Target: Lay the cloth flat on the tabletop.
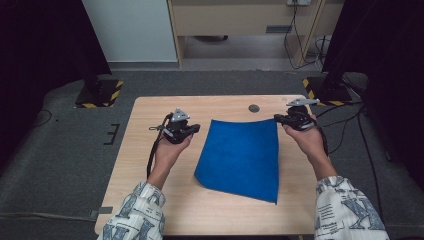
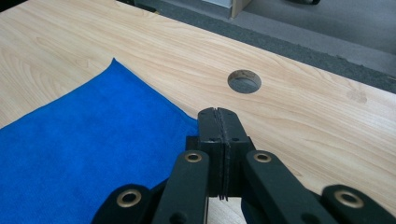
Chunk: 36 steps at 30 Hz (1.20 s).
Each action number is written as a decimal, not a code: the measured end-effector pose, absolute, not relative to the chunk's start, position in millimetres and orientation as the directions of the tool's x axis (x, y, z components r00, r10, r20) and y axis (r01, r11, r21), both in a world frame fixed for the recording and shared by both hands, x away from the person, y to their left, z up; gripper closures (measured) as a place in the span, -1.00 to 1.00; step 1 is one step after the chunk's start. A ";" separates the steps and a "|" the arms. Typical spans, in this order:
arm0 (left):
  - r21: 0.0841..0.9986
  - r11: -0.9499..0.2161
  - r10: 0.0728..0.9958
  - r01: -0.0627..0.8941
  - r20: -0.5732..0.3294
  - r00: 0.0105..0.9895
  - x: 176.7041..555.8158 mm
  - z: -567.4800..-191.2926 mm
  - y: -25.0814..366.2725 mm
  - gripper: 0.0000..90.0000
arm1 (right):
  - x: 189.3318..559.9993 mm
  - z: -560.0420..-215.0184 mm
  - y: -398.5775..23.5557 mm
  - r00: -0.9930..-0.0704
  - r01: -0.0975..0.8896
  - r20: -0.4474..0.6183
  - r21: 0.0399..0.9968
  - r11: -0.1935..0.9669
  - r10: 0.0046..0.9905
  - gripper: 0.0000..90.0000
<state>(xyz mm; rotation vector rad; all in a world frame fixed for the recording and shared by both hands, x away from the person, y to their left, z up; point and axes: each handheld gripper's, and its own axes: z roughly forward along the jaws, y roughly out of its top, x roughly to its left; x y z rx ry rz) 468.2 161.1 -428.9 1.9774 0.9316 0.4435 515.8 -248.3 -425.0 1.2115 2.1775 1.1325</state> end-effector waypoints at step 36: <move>0.785 -0.355 0.764 0.507 -0.069 0.641 411.6 -484.0 182.1 0.79 | 562.1 -472.3 -264.0 -0.478 0.615 0.029 0.724 0.312 0.878 1.00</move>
